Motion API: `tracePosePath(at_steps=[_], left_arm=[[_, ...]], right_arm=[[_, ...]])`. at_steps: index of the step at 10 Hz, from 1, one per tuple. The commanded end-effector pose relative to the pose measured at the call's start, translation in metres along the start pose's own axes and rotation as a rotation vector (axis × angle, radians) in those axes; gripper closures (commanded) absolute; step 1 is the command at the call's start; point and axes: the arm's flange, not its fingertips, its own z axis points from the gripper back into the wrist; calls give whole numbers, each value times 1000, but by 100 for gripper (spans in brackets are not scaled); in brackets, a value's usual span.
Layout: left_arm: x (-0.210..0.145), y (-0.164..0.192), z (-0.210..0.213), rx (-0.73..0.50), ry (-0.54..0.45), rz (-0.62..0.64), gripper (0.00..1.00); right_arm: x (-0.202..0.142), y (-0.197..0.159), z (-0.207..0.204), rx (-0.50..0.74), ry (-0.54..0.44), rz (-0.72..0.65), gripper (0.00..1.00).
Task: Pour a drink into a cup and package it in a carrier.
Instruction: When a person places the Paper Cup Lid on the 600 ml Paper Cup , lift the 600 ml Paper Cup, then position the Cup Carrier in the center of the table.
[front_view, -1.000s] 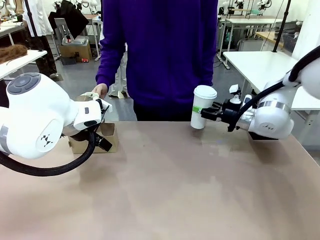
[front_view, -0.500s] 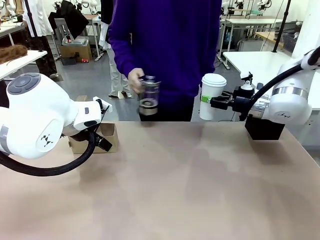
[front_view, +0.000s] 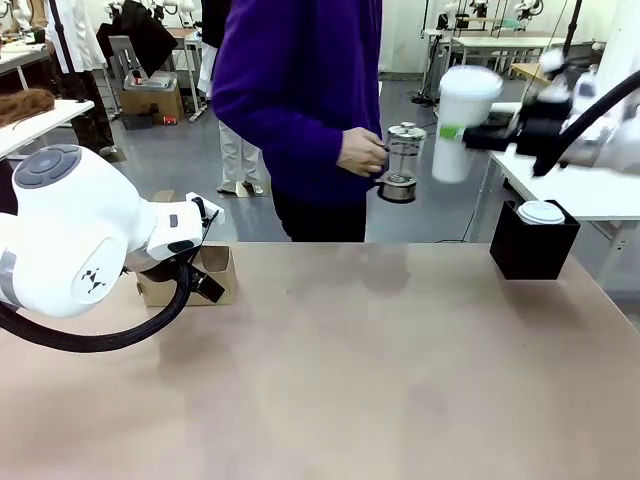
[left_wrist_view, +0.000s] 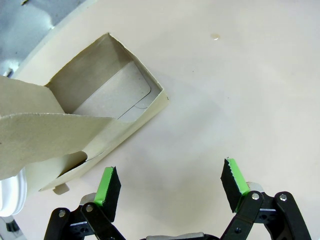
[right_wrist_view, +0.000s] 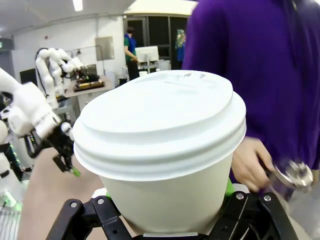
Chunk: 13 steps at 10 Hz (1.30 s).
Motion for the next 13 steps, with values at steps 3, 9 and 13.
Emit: tracePosePath(at_steps=[3, 9, 13], left_arm=[[0, 0, 0, -2, 0, 2, 0], [0, 0, 0, -2, 0, 2, 0], [0, 0, 0, -2, 0, 2, 0]], right_arm=[[82, 42, -1, 65, -9, -22, 20], [92, 53, -7, 80, -22, 5, 20], [92, 53, -7, 80, -22, 5, 20]])
